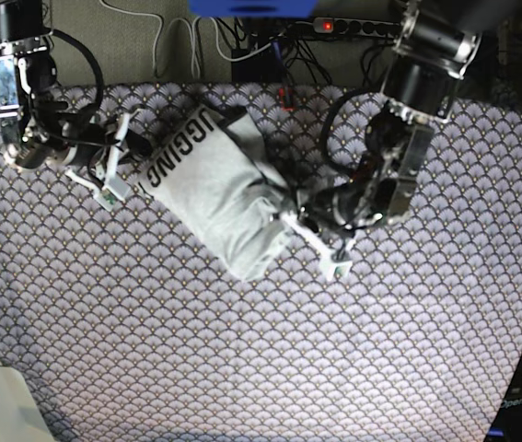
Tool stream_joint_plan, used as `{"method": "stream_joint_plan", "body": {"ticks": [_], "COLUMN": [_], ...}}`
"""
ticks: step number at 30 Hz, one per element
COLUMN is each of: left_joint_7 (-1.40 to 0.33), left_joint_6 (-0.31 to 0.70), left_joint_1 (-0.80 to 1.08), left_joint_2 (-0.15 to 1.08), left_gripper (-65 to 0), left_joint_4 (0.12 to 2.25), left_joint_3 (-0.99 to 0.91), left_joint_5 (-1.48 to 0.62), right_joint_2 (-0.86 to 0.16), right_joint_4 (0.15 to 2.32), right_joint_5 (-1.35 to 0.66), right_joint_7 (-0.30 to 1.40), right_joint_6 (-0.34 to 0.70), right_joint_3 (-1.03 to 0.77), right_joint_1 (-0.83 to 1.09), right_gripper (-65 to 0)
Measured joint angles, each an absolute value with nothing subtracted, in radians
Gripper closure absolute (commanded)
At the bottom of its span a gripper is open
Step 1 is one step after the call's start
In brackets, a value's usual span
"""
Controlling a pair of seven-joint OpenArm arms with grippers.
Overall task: Fold the T-shirt properly
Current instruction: 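Rotate the folded shirt with both grippers to square it on the mat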
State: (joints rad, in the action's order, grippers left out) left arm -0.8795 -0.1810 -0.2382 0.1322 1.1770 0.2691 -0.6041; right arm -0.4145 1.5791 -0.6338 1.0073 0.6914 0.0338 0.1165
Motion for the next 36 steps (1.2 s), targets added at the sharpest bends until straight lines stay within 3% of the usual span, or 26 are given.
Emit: {"method": "stream_joint_plan", "body": {"ticks": [12,17,21,26,36], "left_joint_7": [-0.704,-0.825,-0.947,-1.018,-0.973], "left_joint_6": [-0.233,-0.242,-0.263,-0.26,-0.258], "left_joint_1": [-0.362,-0.335,-0.23,-0.137,-0.142], "left_joint_2": [0.065,0.09,0.125,0.131,0.019], "left_gripper": [-0.3,-0.3,-0.3,-0.3,-0.3], "left_joint_4": [1.036,1.108,1.267,1.423,1.337], "left_joint_3": [0.271,0.2,0.055,0.02,0.022], "left_joint_5": [-0.5,-0.484,-0.466,-0.462,-0.469], "right_joint_2": [-0.415,-0.414,-0.415,-0.375,-0.338], "right_joint_4": [1.682,1.679,1.676,1.676,1.584], "right_joint_5": [-0.635,-0.6,-0.552,-0.464,-0.45], "right_joint_7": [0.998,1.005,0.994,1.009,1.001], "right_joint_6": [0.691,0.691,0.691,0.692,0.692], "right_joint_3": [0.031,-0.027,-0.03,-0.024,0.056], "right_joint_1": [0.176,0.164,0.091,0.05,0.015], "right_gripper": [0.0,0.0,0.0,0.0,0.0]}}
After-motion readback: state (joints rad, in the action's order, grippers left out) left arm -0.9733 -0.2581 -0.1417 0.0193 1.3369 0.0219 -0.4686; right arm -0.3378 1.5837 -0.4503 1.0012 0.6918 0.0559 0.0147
